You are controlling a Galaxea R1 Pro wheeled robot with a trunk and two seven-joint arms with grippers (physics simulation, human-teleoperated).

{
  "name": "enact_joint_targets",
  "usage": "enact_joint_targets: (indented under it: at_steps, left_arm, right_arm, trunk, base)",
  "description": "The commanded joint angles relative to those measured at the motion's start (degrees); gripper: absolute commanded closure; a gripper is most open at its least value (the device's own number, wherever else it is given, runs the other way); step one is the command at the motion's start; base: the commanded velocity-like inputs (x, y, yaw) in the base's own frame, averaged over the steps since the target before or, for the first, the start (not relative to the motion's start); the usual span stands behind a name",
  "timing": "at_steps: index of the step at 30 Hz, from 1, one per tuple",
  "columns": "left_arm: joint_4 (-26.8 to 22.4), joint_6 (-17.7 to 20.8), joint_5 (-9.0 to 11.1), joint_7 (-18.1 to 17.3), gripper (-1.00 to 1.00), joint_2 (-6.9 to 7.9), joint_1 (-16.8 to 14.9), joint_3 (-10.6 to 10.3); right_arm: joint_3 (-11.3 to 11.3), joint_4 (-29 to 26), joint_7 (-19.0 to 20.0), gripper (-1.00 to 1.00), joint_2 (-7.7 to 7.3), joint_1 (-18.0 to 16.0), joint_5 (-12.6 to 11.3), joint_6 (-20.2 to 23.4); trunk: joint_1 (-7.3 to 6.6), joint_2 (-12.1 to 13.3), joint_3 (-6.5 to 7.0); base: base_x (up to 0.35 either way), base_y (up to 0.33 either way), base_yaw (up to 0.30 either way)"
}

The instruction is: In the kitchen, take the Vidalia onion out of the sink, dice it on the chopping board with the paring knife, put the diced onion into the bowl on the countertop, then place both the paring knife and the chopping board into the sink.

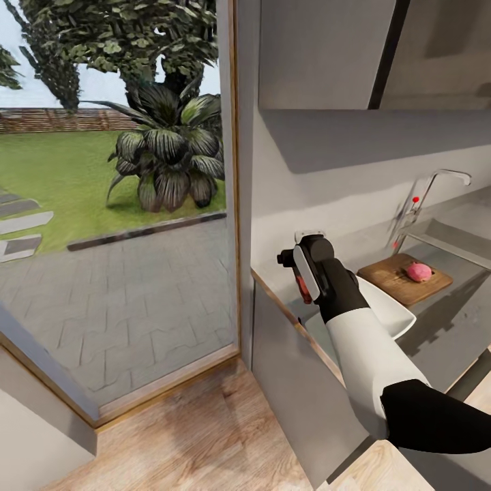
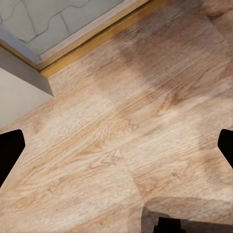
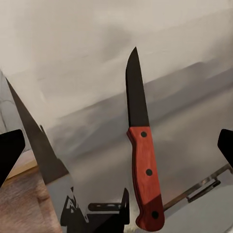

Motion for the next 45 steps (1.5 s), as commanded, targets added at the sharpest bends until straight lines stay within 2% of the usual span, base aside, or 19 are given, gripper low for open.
enact_joint_targets:
  at_steps: [1, 11, 19, 20, 21, 23, 25, 27, 31, 37, 42, 45]
  left_arm:
    - [0.2, -0.3, 0.3, 0.2, -1.00, -0.06, -0.1, -0.5]
    - [0.2, -0.3, 0.3, 0.2, -1.00, -0.06, -0.1, -0.5]
    - [0.2, -0.2, 0.3, 0.2, -1.00, -0.14, -0.1, -0.5]
    - [0.2, -0.2, 0.3, 0.2, -1.00, -0.14, -0.1, -0.5]
    - [0.2, -0.2, 0.3, 0.2, -1.00, -0.15, -0.1, -0.5]
    - [0.2, -0.2, 0.3, 0.2, -1.00, -0.15, -0.1, -0.5]
    - [0.2, -0.3, 0.3, 0.2, -1.00, -0.15, -0.1, -0.5]
    - [0.2, -0.3, 0.3, 0.2, -1.00, -0.15, -0.1, -0.5]
    - [0.2, -0.3, 0.3, 0.2, -1.00, -0.15, -0.1, -0.5]
    - [0.2, -0.2, 0.3, 0.2, -1.00, -0.19, -0.1, -0.5]
    - [0.2, -0.2, 0.3, 0.2, -1.00, -0.23, -0.1, -0.5]
    - [0.2, -0.2, 0.3, 0.2, -1.00, -0.23, -0.1, -0.5]
  right_arm:
    - [0.1, 0.0, -0.5, -1.00, -0.02, 0.0, -0.5, 0.2]
    - [0.0, 0.2, -0.6, -1.00, -0.02, 0.0, -0.5, 0.3]
    - [-0.7, 4.0, -0.8, -1.00, -0.74, -0.8, -0.3, 0.5]
    - [-0.8, 4.9, -0.8, -1.00, -0.77, -1.3, -0.3, 0.5]
    - [-1.0, 8.2, -0.9, -1.00, -0.82, -4.1, -0.3, 0.5]
    - [-1.7, 10.4, -0.9, -1.00, -0.86, -6.2, -0.3, 0.5]
    - [-3.1, 12.5, -0.9, -1.00, -0.84, -8.1, -0.3, 0.5]
    - [-5.4, 15.0, -0.9, -1.00, -0.71, -9.9, -0.3, 0.5]
    - [-7.3, 17.1, -1.0, -1.00, -0.43, -11.2, -0.3, 0.6]
    - [-8.0, 19.0, -2.3, -1.00, -0.14, -12.9, -0.3, 0.7]
    - [-11.5, 26.4, -3.2, -1.00, -0.13, -17.8, -0.3, 0.6]
    - [-12.4, 29.0, -3.3, -1.00, -0.12, -19.4, -0.3, 0.6]
  trunk:
    - [0.00, 0.0, -0.06]
    - [0.00, 0.0, -0.26]
    - [0.00, 0.0, -0.28]
    - [0.00, 0.0, -0.28]
    - [0.00, 0.0, -0.28]
    - [0.00, 0.0, -0.28]
    - [0.00, 0.0, -0.28]
    - [0.00, 0.0, -0.28]
    - [0.00, 0.0, -0.28]
    - [0.00, 0.0, -0.28]
    - [0.00, 0.0, -0.28]
    - [0.00, 0.0, -0.28]
  base:
    - [0.000, 0.000, 0.000]
    - [0.000, 0.000, 0.000]
    - [0.000, 0.000, 0.000]
    - [0.000, 0.000, 0.000]
    - [0.000, 0.000, 0.000]
    - [0.000, 0.000, 0.000]
    - [0.000, 0.000, 0.000]
    - [0.000, 0.000, 0.000]
    - [0.000, 0.000, 0.000]
    - [0.000, 0.000, 0.000]
    - [0.000, 0.000, 0.000]
    - [0.000, 0.000, 0.000]
